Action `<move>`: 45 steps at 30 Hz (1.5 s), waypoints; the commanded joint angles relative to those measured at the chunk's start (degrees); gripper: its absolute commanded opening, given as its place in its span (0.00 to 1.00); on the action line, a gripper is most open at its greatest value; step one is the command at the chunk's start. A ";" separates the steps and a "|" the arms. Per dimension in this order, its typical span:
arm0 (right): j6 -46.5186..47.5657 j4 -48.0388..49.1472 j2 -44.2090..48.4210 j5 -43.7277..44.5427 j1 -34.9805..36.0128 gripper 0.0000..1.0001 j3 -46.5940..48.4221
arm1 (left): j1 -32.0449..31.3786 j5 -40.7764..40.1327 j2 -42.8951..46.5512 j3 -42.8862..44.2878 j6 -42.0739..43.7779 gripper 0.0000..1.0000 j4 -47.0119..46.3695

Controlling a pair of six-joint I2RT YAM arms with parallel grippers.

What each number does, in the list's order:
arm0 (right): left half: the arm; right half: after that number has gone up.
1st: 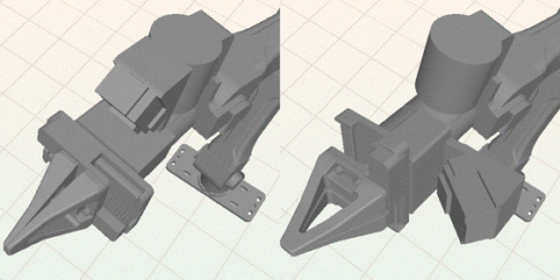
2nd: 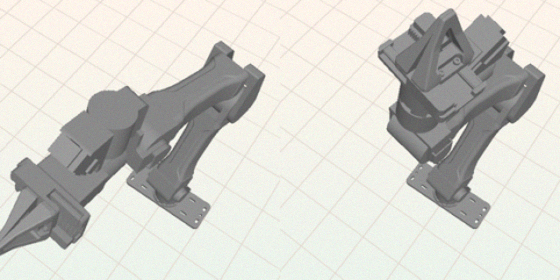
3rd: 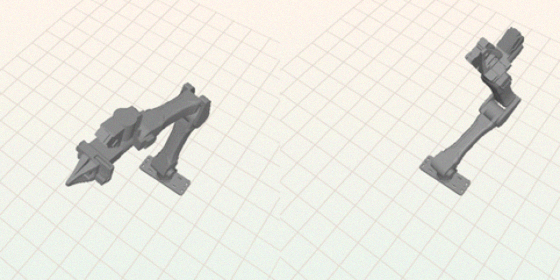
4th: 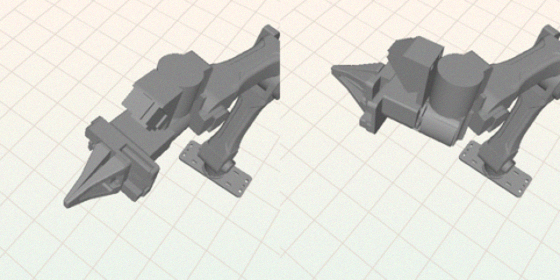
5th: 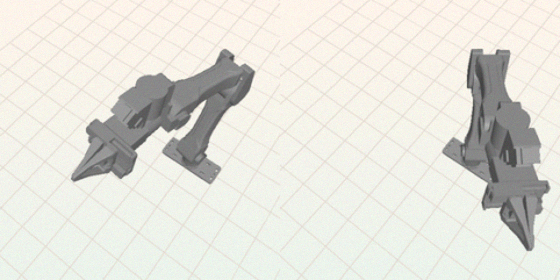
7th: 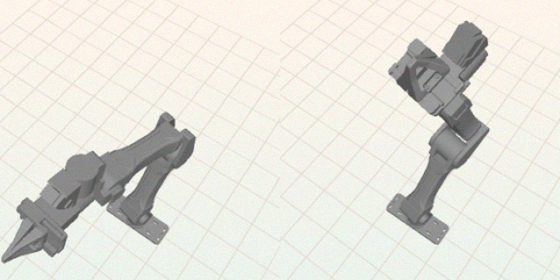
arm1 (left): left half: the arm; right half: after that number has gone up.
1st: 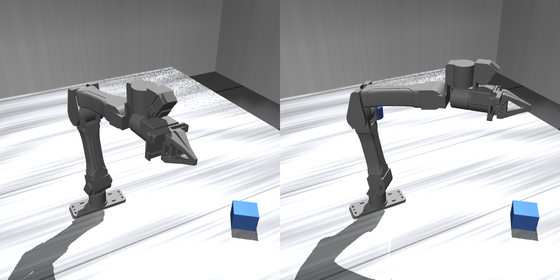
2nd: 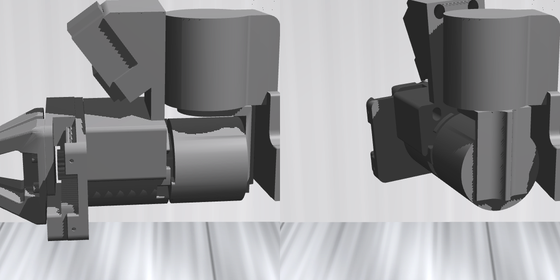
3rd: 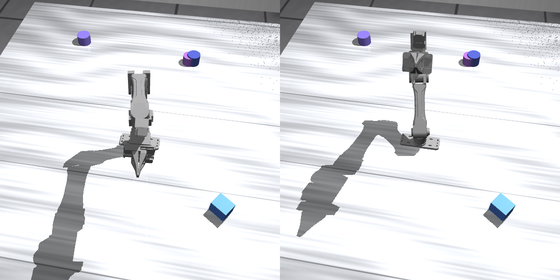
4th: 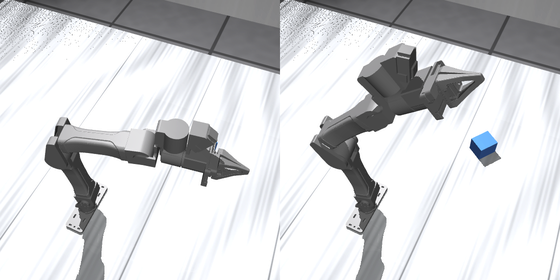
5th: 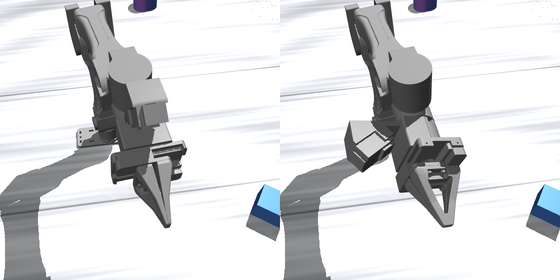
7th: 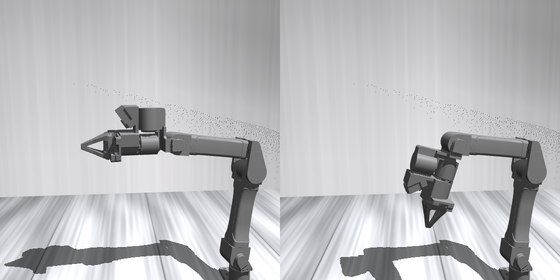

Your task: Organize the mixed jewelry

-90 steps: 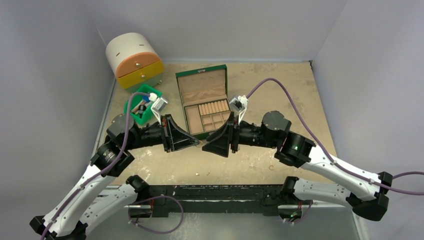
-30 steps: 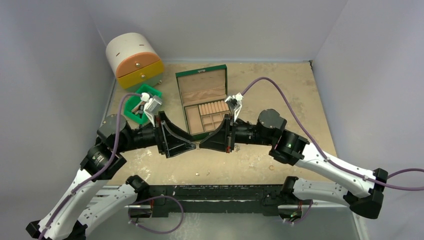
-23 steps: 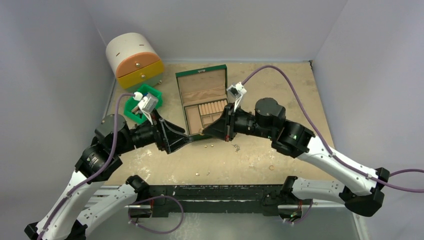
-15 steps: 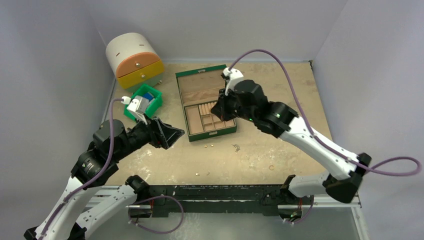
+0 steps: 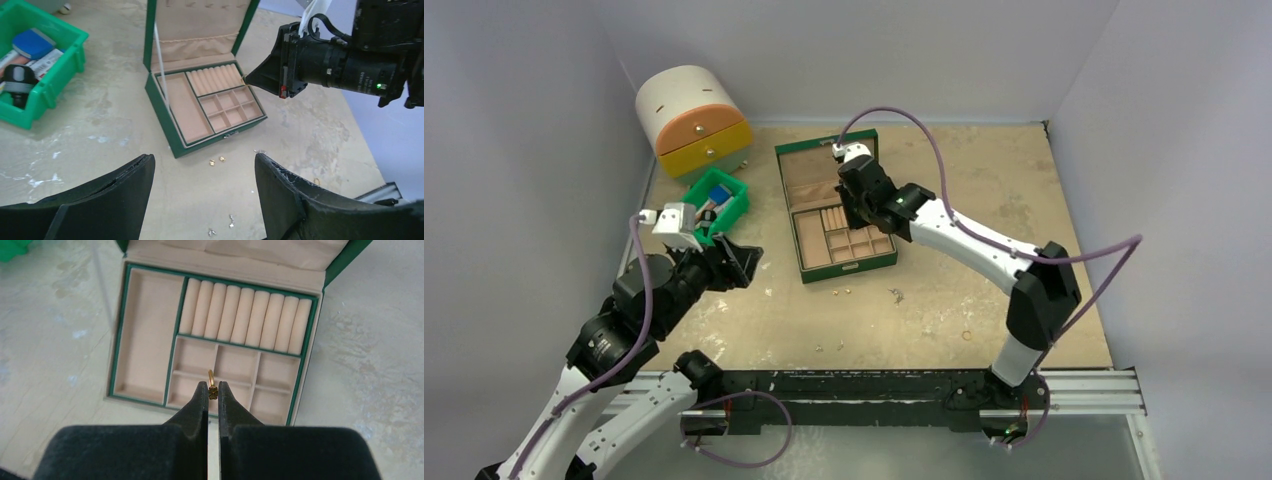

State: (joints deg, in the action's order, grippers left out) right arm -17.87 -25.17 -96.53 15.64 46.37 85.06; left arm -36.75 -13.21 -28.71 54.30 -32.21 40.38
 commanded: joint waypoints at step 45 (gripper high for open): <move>-9.41 10.97 -22.15 0.66 -5.72 0.03 3.59 | 0.31 -11.13 5.56 -6.83 0.30 0.73 -5.32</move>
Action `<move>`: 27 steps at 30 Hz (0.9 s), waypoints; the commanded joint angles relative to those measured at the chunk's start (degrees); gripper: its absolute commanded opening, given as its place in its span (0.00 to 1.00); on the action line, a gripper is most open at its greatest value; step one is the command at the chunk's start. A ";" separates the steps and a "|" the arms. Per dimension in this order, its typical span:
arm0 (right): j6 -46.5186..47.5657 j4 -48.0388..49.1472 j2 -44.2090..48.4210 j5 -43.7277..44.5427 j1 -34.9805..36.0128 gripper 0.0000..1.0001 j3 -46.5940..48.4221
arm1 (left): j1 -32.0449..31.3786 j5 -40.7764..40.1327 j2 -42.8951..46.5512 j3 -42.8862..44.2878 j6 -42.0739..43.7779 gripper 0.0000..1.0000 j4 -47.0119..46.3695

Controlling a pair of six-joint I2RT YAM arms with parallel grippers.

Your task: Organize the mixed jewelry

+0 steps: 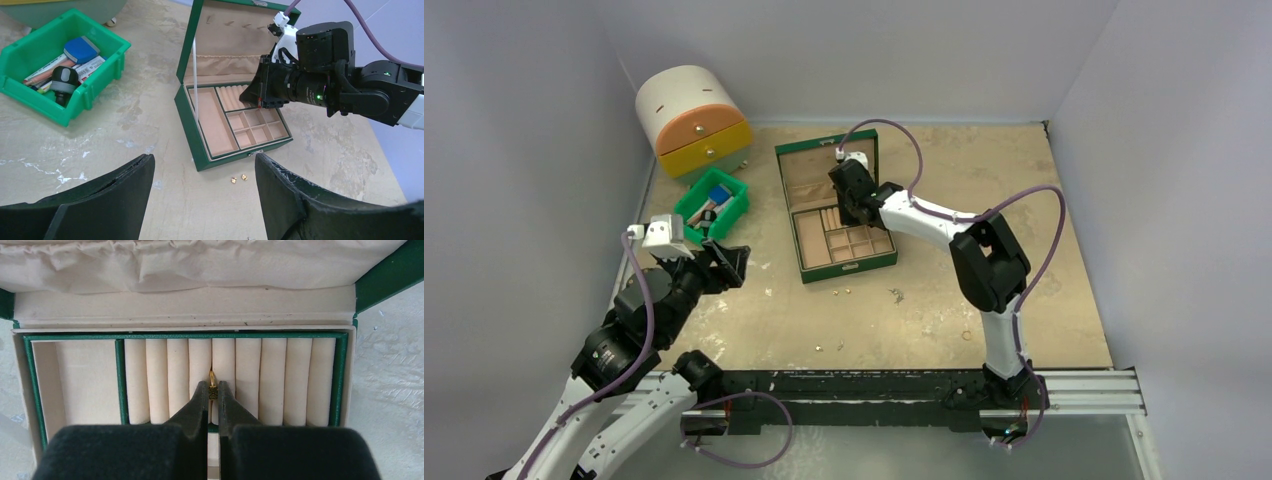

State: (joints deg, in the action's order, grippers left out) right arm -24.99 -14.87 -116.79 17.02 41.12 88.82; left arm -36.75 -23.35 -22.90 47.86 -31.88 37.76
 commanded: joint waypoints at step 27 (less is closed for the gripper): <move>-4.00 -3.03 12.60 -0.59 -0.61 0.34 -2.64 | 0.32 -0.70 -0.62 -0.40 0.06 0.74 -2.78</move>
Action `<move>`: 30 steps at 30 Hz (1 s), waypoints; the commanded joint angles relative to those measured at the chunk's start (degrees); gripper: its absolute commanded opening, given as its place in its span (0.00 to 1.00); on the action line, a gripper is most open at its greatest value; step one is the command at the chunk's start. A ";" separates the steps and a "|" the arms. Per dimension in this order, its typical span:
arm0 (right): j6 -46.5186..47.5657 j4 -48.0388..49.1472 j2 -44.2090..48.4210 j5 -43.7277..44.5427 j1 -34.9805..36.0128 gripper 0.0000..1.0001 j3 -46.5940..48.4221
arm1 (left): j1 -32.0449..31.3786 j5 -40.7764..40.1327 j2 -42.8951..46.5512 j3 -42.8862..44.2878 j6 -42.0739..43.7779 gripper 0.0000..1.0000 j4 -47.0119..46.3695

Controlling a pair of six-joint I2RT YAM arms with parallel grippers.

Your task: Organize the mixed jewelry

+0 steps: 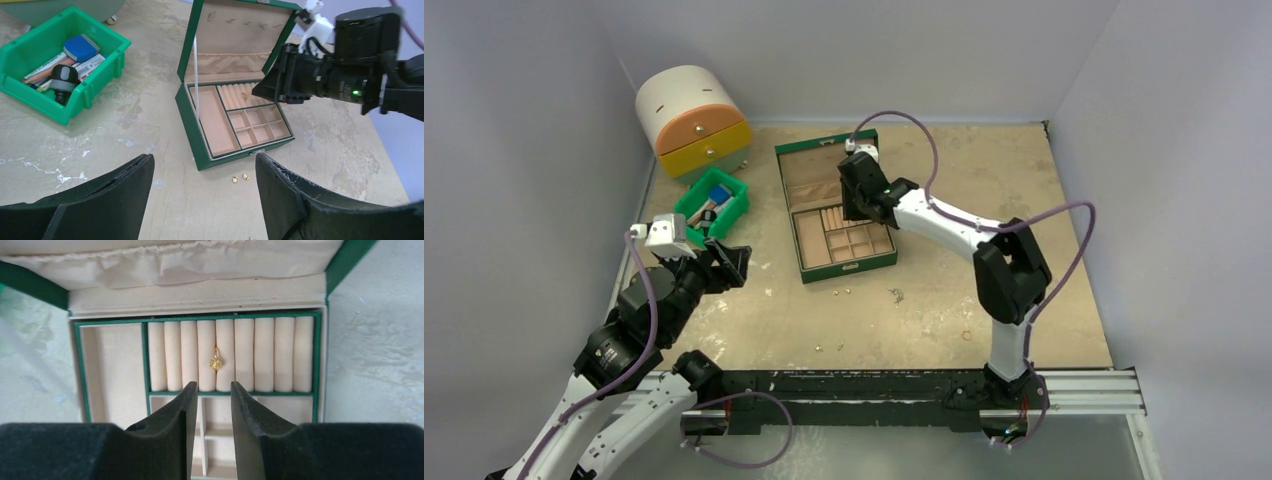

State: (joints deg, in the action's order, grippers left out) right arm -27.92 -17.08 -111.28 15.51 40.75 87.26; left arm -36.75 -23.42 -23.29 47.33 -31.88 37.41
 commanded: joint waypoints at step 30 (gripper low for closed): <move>-38.55 -36.30 55.47 8.34 -0.29 0.37 -43.29 | 0.29 -0.57 -1.62 0.22 0.06 0.75 -2.43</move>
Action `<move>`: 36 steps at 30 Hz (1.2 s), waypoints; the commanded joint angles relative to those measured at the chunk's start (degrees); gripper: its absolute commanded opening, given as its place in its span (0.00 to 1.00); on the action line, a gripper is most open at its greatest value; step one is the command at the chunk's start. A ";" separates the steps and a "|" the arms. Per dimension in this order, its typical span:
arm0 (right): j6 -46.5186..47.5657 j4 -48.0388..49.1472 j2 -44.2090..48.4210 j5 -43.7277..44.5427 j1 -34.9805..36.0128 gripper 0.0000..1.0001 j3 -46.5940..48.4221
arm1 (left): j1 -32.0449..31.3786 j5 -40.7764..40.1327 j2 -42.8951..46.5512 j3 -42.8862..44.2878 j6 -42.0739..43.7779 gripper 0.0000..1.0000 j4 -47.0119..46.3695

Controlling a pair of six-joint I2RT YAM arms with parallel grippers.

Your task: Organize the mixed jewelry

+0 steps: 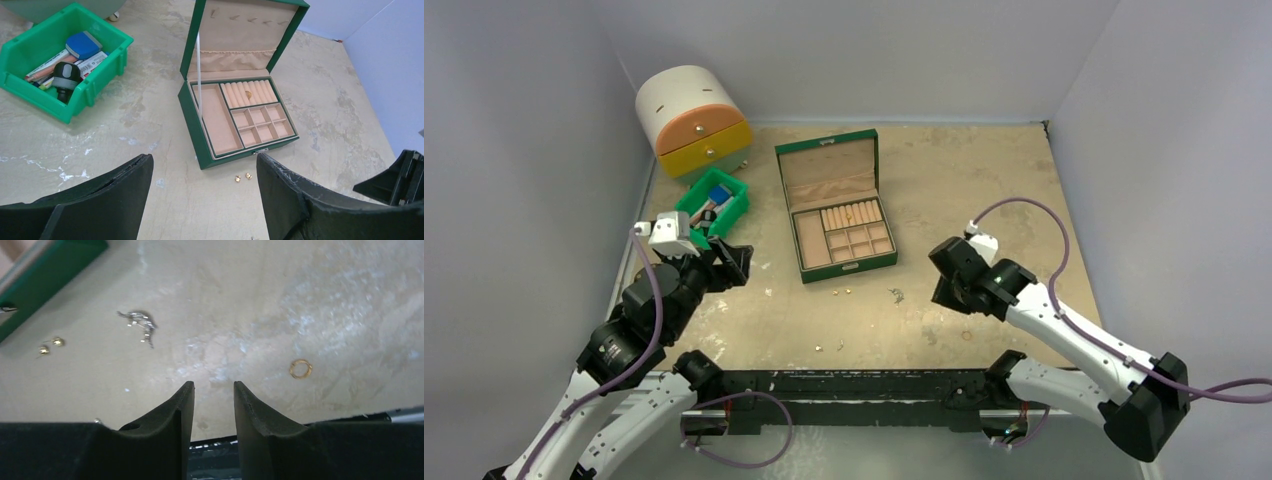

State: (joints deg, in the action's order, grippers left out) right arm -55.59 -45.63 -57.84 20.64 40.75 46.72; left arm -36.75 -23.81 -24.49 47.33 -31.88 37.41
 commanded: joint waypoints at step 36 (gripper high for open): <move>-28.45 -6.81 -5.55 8.61 -2.74 0.38 -12.20 | 0.28 -0.80 -0.82 0.10 -0.07 0.77 -2.36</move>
State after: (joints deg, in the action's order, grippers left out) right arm -80.84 -50.74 -63.46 26.00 38.22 33.98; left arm -36.75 -23.86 -24.73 47.33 -31.90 37.41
